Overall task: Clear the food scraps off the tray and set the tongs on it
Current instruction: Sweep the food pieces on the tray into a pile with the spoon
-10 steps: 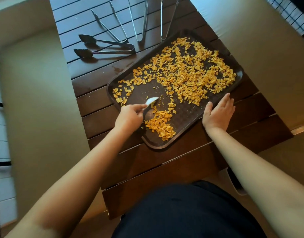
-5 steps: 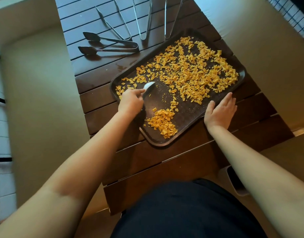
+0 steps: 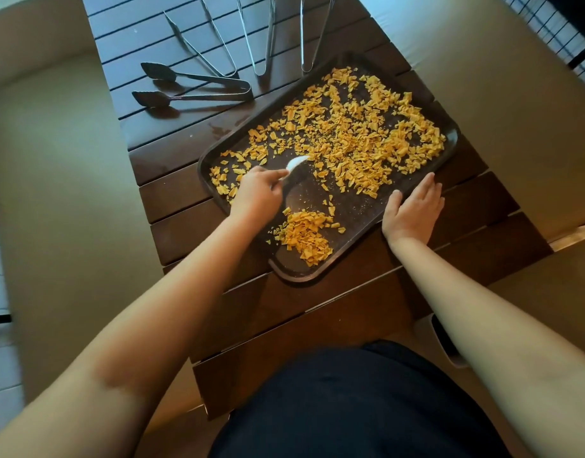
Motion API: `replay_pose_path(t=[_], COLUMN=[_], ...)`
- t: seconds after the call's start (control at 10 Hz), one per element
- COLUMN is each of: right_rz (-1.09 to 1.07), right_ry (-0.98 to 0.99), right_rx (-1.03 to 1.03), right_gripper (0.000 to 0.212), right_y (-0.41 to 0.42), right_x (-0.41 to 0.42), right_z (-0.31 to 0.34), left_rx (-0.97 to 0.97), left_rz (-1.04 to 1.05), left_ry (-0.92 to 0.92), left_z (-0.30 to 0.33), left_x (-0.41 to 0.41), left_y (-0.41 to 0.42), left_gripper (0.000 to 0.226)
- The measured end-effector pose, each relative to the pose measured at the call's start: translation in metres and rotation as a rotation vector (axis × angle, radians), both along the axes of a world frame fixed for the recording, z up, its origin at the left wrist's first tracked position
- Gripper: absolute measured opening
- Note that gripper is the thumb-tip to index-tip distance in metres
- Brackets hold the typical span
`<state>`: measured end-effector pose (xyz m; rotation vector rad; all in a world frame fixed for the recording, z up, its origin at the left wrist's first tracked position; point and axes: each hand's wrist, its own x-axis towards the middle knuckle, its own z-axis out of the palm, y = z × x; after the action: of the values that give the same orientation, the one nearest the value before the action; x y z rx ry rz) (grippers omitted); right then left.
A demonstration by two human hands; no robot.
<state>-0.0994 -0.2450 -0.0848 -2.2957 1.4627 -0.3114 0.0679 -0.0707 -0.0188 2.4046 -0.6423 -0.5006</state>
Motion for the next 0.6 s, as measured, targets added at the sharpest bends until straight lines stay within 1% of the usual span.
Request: replay_pose_path(t=[0.1, 0.2, 0.4, 0.5, 0.6], right_rz=[0.0, 0.001, -0.015, -0.013, -0.016], right_ry=[-0.004, -0.011, 0.007, 0.012, 0.013], right_rx=[0.006, 0.003, -0.005, -0.004, -0.001], right_gripper=[0.068, 0.07, 0.076, 0.077, 0.077], right_y=[0.0, 0.001, 0.0, 0.0, 0.001], right_x=[0.0, 0.0, 0.001, 0.001, 0.001], right_z=[0.0, 0.0, -0.001, -0.001, 0.0], left_rx=[0.066, 0.077, 0.16, 0.125, -0.003], left_rz=[-0.065, -0.162, -0.321, -0.301, -0.045], left_ry=[0.061, 0.094, 0.132, 0.154, 0.142], left_z=[-0.003, -0.004, -0.002, 0.006, 0.007], left_x=[-0.006, -0.018, -0.036, -0.033, -0.014], left_y=[-0.011, -0.005, 0.037, 0.043, 0.027], left_gripper=[0.031, 0.028, 0.025, 0.024, 0.026])
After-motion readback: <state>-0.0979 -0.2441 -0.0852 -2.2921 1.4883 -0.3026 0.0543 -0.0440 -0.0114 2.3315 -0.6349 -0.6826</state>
